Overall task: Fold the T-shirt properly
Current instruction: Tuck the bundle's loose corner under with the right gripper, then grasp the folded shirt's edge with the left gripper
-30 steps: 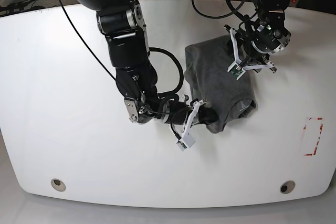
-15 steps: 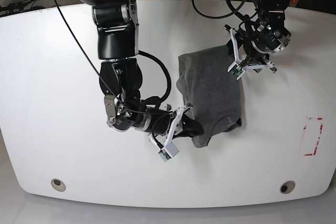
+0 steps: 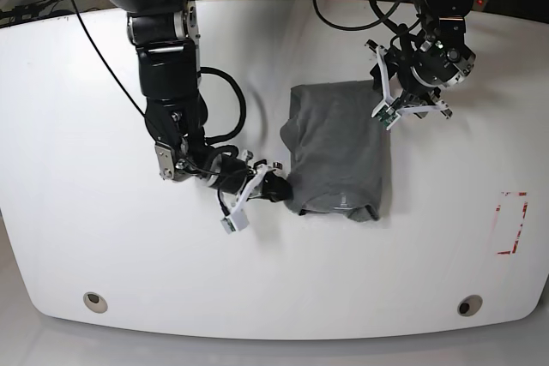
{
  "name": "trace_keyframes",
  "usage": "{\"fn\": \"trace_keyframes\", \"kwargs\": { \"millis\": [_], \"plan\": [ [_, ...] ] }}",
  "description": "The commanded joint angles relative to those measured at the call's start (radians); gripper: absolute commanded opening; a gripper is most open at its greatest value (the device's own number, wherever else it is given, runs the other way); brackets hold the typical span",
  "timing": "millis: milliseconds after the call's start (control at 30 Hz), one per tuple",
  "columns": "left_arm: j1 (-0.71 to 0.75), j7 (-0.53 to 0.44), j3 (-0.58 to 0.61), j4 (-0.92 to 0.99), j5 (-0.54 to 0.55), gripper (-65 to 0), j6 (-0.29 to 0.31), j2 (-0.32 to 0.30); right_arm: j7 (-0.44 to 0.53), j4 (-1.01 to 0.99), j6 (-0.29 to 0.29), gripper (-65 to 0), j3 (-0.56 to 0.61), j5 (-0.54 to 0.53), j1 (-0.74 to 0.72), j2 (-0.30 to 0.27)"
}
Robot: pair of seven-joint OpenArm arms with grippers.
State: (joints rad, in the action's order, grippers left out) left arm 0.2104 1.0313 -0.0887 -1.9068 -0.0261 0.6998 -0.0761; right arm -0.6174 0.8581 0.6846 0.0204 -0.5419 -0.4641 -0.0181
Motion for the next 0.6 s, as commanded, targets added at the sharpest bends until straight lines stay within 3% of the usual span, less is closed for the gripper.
{"fn": "trace_keyframes", "kwargs": {
  "millis": [0, 300, 400, 567],
  "plan": [
    [-0.010, -0.013, -0.001, -0.030, 0.005, -39.2, -0.002, -0.004, 0.060, -0.030, 0.014, -60.6, -0.001, -0.022, -0.049, -0.019],
    [-0.059, -0.012, 0.048, -0.055, 0.001, -39.2, -0.002, -0.004, 0.081, -0.027, 0.014, -58.2, -0.003, -0.024, -0.049, -0.061],
    [-0.079, -0.012, 0.068, -0.055, 0.001, -39.2, -0.002, -0.004, 0.063, 0.013, 0.014, -51.5, -0.003, -0.027, -0.046, -0.084],
    [-0.111, -0.012, 0.076, -0.055, -0.001, -39.2, -0.002, 0.002, -0.017, 0.172, 0.014, -33.9, -0.009, -0.030, -0.006, -0.095]
  ]
}}
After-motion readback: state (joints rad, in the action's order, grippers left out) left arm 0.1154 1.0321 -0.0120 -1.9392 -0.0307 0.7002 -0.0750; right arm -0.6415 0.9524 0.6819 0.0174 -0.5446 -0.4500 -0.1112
